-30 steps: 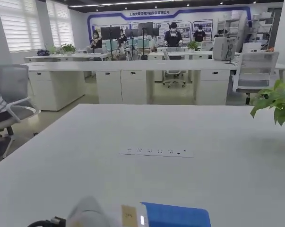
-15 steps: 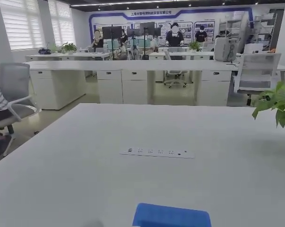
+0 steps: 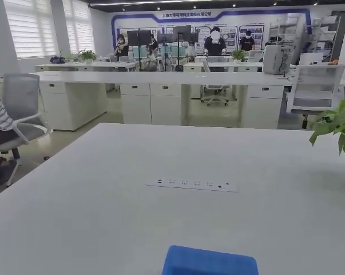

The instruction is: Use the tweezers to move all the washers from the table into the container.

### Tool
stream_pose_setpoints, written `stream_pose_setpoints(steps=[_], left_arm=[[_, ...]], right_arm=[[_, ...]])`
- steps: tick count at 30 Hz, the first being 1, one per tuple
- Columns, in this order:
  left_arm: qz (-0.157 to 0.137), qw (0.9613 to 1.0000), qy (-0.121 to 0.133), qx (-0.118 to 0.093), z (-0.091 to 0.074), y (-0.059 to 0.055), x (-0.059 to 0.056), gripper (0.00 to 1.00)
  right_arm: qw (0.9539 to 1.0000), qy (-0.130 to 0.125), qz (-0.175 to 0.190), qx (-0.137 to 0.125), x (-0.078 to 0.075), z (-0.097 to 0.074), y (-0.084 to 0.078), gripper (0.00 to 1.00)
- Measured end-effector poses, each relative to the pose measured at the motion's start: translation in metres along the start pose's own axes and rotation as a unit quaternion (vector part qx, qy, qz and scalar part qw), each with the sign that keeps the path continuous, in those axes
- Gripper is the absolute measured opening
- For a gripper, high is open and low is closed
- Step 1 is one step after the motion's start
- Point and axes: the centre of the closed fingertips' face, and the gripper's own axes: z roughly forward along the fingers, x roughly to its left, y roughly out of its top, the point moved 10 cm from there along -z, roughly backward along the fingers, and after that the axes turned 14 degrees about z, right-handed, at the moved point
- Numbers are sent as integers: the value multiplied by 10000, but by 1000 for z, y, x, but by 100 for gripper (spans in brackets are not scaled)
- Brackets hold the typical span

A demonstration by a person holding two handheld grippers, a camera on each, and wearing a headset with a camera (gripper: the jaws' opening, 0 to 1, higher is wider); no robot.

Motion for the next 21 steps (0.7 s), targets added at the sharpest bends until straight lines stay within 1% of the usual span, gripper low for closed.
stream_pose_setpoints(steps=[2,3,4,6,7,9,11,12,13,14,16,19,20,21], left_arm=[[-2,9999,-61,131,6,-6,0,0],[-8,9998,-95,177,9,-9,1,0],[-7,9997,-119,212,11,-10,1,0],[33,9995,-146,286,13,-12,1,0],[65,9993,-153,346,14,-13,1,0],[136,9988,-176,435,16,-14,2,0],[175,9983,-198,510,17,-15,3,0],[183,9982,-197,537,18,-15,3,0],[197,9980,-193,565,18,-16,4,0],[197,9979,-185,585,18,-16,4,0],[169,9980,-177,584,17,-16,4,0],[116,9981,-163,578,18,-15,6,0],[37,9983,-170,557,18,-15,6,0],[6,9982,-172,566,18,-15,6,0]], right_arm=[[9998,-52,180,5,-1,-8,-5,14],[9991,-122,404,-49,-1,-14,-9,15],[9986,-159,492,-125,-1,-18,-11,17],[9975,-231,647,-181,-1,-31,-16,19],[9973,-267,664,-194,-2,-33,-17,21],[9958,-394,774,-275,-2,-48,-22,22],[9925,-619,994,-358,-2,-64,-25,23],[9901,-780,1048,-506,-2,-75,-26,25],[9884,-844,1103,-614,-2,-81,-27,25],[9844,-935,1257,-799,-2,-91,-28,25],[9777,-1104,1436,-1067,-2,-106,-29,26],[9708,-1333,1486,-1326,-3,-121,-31,31],[9697,-1374,1501,-1354,-4,-124,-31,33],[9671,-1449,1525,-1433,-4,-129,-32,35]])
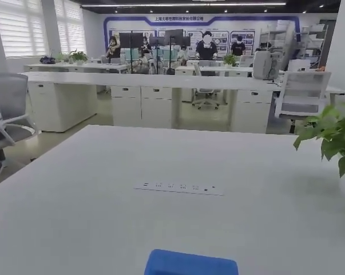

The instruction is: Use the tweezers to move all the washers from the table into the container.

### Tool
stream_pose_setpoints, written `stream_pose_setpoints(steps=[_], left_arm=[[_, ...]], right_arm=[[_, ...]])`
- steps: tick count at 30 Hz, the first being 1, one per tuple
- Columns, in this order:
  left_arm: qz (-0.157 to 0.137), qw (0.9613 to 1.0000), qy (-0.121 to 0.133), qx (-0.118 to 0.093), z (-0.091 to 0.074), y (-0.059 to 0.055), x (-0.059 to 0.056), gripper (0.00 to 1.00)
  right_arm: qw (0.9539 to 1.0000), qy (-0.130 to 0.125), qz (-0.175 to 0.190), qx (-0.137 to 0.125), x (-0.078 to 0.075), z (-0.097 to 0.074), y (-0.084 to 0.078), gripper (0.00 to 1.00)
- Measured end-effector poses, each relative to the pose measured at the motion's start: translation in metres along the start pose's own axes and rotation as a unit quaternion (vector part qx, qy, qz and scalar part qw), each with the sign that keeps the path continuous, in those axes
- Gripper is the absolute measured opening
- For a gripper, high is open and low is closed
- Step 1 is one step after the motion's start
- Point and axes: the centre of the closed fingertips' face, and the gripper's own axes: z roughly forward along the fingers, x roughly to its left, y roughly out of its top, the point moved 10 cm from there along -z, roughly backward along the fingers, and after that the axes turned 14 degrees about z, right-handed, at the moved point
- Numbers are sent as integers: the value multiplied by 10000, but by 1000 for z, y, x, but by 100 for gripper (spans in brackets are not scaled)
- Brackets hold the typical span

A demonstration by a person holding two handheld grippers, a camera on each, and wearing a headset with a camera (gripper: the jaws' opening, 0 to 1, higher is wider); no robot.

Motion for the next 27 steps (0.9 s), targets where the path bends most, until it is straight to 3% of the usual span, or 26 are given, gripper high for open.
stream_pose_setpoints(steps=[9,17,24,27], left_arm=[[11,9999,88,127,0,0,-2,0],[-114,9997,131,195,-3,-2,-5,0],[-294,9983,451,227,-21,-8,-13,4],[-424,9967,685,104,-33,-9,-15,9]], right_arm=[[9967,-367,520,-507,-16,-15,-14,40],[9934,-436,568,-894,-14,-21,-10,43],[9930,-469,516,-951,-10,-21,-6,44],[9925,-493,539,-976,-10,-22,-6,44]])
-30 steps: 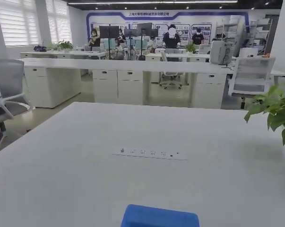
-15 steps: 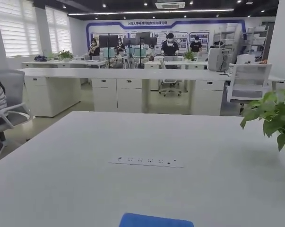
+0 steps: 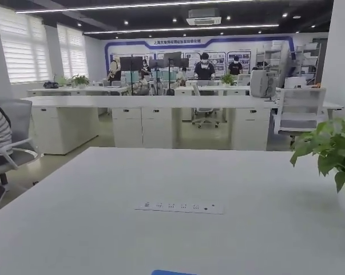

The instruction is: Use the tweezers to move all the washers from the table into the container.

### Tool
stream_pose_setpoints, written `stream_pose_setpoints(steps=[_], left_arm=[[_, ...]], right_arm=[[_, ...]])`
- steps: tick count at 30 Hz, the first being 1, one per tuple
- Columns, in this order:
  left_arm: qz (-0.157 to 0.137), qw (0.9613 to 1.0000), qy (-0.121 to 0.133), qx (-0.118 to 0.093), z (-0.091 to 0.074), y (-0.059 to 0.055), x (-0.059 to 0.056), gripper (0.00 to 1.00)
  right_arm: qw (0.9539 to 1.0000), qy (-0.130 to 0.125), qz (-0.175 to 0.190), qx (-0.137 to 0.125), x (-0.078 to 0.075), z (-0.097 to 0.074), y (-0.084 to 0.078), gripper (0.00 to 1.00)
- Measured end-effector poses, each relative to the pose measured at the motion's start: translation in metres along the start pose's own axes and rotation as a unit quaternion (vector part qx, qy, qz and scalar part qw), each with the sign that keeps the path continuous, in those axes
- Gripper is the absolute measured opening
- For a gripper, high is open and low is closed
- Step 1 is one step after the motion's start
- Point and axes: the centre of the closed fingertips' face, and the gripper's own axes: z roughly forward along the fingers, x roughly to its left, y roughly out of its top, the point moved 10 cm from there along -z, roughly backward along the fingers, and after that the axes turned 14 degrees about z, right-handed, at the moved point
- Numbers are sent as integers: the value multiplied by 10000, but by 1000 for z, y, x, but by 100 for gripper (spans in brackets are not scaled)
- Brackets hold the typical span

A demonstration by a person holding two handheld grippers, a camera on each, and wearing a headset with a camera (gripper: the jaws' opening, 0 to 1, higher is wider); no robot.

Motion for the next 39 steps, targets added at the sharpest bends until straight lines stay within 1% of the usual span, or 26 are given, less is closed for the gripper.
stream_pose_setpoints(steps=[2,4,6,9,11,12,14,16,17,18,19,20,21,22,23,24,25,26,27,31,32,33,35,36,37,39], left_arm=[[-204,9996,161,-130,-10,-2,-1,12],[-440,9979,397,-273,-19,-4,-1,16],[-687,9946,633,-461,-28,-7,0,21],[-1092,9863,980,-756,-42,-13,-1,28],[-1230,9811,1212,-874,-50,-13,-2,36],[-1345,9771,1326,-983,-55,-14,-3,39],[-1491,9716,1467,-1108,-62,-14,-4,42],[-1618,9625,1736,-1313,-69,-14,-4,45],[-1781,9536,1919,-1487,-73,-14,-5,47],[-1907,9461,2038,-1640,-77,-14,-6,49],[-2092,9337,2209,-1886,-81,-12,-7,52],[-2208,9252,2318,-2037,-84,-12,-7,55],[-2360,9121,2468,-2268,-88,-12,-7,58],[-2457,9050,2520,-2389,-91,-13,-8,60],[-2518,8994,2551,-2501,-92,-13,-8,61],[-2559,8912,2609,-2687,-95,-14,-9,62],[-2577,8865,2675,-2760,-97,-15,-10,63],[-2598,8828,2757,-2777,-99,-16,-11,64],[-2592,8806,2819,-2790,-100,-15,-12,67],[-2630,8651,3092,-2946,-107,-17,-12,77],[-2656,8566,3204,-3051,-110,-17,-12,79],[-2688,8529,3234,-3094,-111,-16,-12,81],[-2756,8413,3358,-3216,-113,-15,-12,84],[-2785,8382,3373,-3257,-114,-15,-12,86],[-2825,8336,3406,-3305,-114,-14,-11,88],[-2831,8299,3448,-3351,-114,-13,-10,94]], right_arm=[[10000,-15,3,-4,0,0,0,45],[10000,-34,22,30,2,-1,-1,46],[10000,-52,17,83,3,-1,-2,47],[9998,-85,-75,176,5,1,-3,49],[9996,-113,-120,230,3,1,-3,50],[9995,-118,-137,244,5,2,-3,50],[9995,-113,-146,265,6,3,-3,51],[9995,-103,-141,282,7,3,-2,52],[9994,-100,-142,286,8,4,-2,53],[9994,-108,-142,283,7,4,-1,53],[9994,-121,-142,289,7,4,-1,54],[9994,-131,-143,292,7,4,-1,55],[9994,-147,-143,292,7,5,-1,56],[9994,-155,-138,291,7,5,0,57],[9994,-156,-134,288,8,5,0,58],[9994,-161,-128,264,6,6,1,59],[9995,-161,-127,238,6,6,2,60],[9997,-138,-109,187,6,6,3,61],[9998,-123,-87,146,7,7,4,63],[9999,-141,-5,-70,6,6,9,69],[9998,-165,28,-124,5,6,10,70],[9997,-173,45,-165,4,5,10,72],[9995,-197,83,-227,4,5,11,75],[9994,-204,85,-253,5,5,12,77],[9993,-216,107,-293,6,6,13,78],[9990,-207,137,-381,7,7,15,84]])
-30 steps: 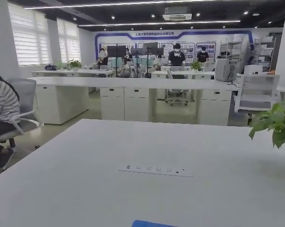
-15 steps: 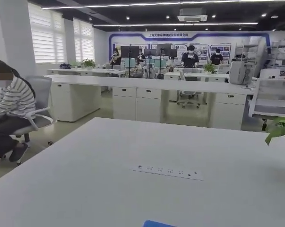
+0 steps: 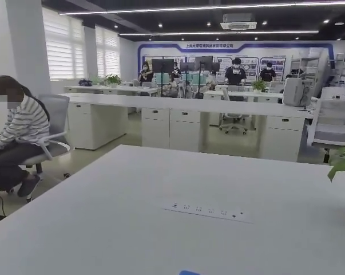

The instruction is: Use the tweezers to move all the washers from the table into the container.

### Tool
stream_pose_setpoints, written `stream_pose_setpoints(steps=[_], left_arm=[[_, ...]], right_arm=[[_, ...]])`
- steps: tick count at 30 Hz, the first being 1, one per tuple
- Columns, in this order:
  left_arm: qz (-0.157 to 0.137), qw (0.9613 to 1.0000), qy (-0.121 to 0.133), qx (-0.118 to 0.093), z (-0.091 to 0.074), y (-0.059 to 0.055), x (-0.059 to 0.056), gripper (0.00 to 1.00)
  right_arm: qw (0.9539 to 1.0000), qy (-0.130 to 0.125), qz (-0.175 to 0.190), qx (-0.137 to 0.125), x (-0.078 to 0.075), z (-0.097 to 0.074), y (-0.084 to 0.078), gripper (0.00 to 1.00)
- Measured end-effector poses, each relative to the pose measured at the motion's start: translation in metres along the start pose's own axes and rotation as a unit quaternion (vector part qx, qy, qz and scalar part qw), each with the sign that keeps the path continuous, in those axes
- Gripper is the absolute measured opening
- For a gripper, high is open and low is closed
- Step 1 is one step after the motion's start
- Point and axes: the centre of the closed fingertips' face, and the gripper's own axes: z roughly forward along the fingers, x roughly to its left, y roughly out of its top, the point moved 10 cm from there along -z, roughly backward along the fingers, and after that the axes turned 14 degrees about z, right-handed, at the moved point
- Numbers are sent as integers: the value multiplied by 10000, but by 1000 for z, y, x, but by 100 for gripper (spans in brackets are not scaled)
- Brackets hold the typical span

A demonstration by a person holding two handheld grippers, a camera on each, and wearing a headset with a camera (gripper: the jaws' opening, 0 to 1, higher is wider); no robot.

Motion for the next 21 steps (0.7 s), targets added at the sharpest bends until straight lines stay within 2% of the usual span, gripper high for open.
stream_pose_setpoints(steps=[3,6,10,12,15,21], left_arm=[[48,9999,104,-26,0,1,-1,98],[31,9999,107,-60,1,1,-1,99],[-13,9999,124,-108,1,1,-3,99],[1,9999,147,-85,0,1,-3,99],[-24,9998,161,-150,0,3,-3,99],[4,9997,181,-136,2,3,-6,99]], right_arm=[[9999,-61,14,-149,1,1,2,91],[9993,-151,63,-330,1,2,5,99],[9983,-203,187,-522,0,0,7,99],[9980,-219,240,-546,-6,-2,8,99],[9977,-237,257,-572,-7,-2,8,99],[9976,-229,286,-586,-7,2,10,99]])
